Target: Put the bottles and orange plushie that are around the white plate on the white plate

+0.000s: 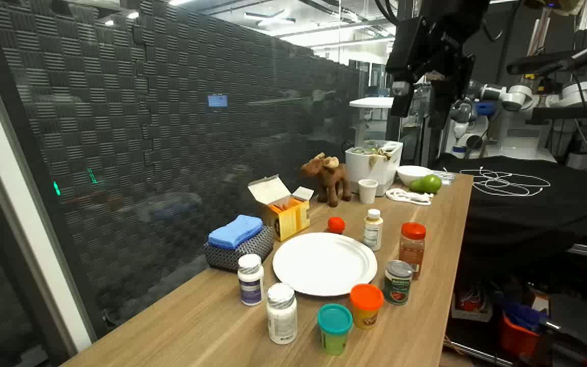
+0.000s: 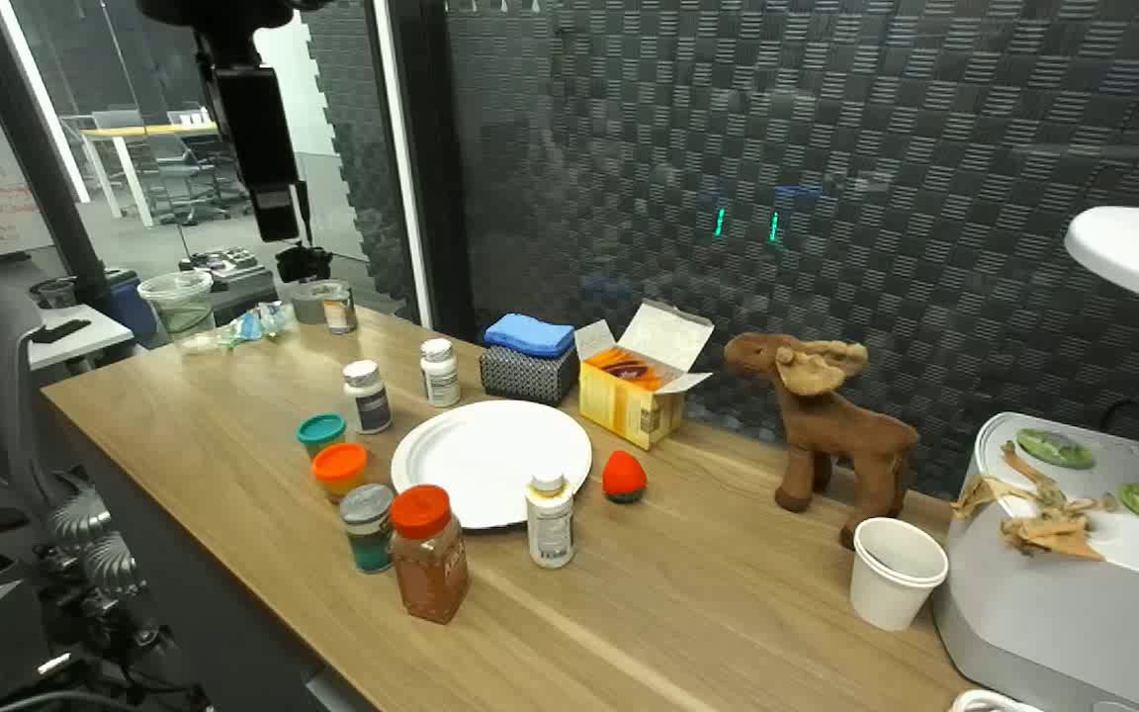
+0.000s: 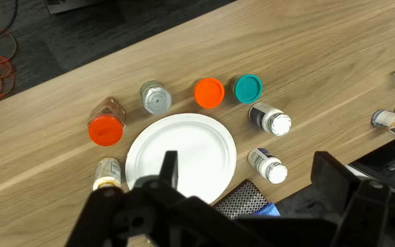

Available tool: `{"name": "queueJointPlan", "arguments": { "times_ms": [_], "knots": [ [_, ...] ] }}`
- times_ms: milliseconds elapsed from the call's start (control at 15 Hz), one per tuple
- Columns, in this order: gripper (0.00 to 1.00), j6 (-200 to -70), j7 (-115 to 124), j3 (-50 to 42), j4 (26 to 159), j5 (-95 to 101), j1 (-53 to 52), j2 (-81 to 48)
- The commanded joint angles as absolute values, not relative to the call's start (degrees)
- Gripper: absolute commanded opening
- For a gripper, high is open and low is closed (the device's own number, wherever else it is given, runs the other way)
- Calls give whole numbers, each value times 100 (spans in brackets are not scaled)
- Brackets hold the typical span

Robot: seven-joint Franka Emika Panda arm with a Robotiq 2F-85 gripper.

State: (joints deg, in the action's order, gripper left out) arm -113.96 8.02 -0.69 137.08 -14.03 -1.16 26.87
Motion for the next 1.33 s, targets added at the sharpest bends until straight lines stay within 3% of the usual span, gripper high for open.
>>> {"name": "queueJointPlan", "arguments": {
  "times_ms": [0, 600, 1267],
  "knots": [
    [100, -11379, 785, -30, 13675, -1421, -68, 2686],
    [100, -11375, 783, -22, 13489, -1373, -58, 2616],
    [100, -12386, 1649, 765, 12162, -900, -345, 211]
  ]
}}
